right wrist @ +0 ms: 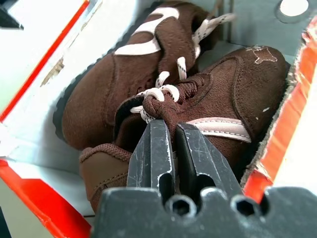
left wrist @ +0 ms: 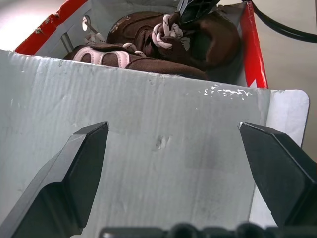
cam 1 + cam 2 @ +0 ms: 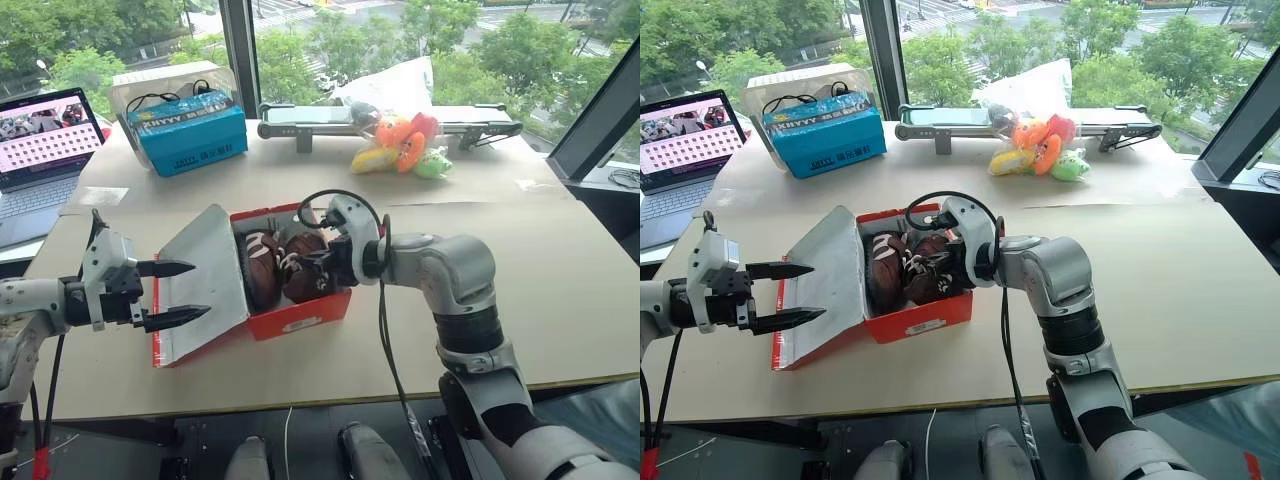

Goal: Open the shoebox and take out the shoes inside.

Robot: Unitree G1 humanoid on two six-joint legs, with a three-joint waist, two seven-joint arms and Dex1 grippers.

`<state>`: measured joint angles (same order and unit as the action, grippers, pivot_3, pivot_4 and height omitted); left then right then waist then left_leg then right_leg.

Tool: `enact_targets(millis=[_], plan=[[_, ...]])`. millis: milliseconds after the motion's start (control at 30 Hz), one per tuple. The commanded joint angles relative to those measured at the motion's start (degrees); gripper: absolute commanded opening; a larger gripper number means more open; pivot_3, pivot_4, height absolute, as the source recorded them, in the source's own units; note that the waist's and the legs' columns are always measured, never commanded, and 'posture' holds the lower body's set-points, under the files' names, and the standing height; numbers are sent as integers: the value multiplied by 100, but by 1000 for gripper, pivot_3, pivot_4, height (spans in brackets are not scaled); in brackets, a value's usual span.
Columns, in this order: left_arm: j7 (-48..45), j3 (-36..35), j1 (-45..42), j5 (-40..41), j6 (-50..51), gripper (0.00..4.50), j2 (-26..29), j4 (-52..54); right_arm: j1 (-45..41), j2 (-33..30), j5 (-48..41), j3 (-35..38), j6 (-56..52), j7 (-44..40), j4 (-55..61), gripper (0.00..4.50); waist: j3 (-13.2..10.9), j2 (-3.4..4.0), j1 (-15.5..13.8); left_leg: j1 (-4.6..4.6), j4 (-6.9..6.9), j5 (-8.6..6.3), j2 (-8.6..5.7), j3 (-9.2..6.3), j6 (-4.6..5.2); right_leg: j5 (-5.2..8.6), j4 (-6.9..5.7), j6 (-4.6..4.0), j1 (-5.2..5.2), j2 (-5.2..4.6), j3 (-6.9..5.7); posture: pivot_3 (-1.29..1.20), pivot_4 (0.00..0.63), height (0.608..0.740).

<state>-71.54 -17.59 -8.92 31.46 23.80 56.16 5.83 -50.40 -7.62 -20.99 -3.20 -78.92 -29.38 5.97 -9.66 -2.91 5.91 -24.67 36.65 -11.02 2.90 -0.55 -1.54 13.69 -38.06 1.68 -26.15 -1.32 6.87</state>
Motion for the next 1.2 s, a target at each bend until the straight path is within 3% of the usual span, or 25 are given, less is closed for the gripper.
enact_targets(millis=[33, 833, 1200], plan=[[-28, -89, -56, -10, -117, 4500, 79, 44, -279, 123, -257, 351, 58, 76, 103, 28, 0, 0, 0, 0, 0, 2, 0, 0, 0, -1, 0, 1, 0, 0, 0, 0, 150, 740], [-180, 49, -285, -111, -229, 4500, 73, -165, -537, 72, -1003, 1085, -280, 360, 369, 28, 0, 1, -8, -4, 0, 6, 0, 0, -2, -5, 0, -1, -1, 0, 1, 0, 150, 740], [-219, 69, -334, -127, -268, 4500, 100, -224, -1065, 224, -1498, 1712, -566, 552, 476, 28, 0, 1, -9, -4, 0, 6, 0, 0, -2, -6, -2, -1, -1, 0, 1, 0, 150, 740]])
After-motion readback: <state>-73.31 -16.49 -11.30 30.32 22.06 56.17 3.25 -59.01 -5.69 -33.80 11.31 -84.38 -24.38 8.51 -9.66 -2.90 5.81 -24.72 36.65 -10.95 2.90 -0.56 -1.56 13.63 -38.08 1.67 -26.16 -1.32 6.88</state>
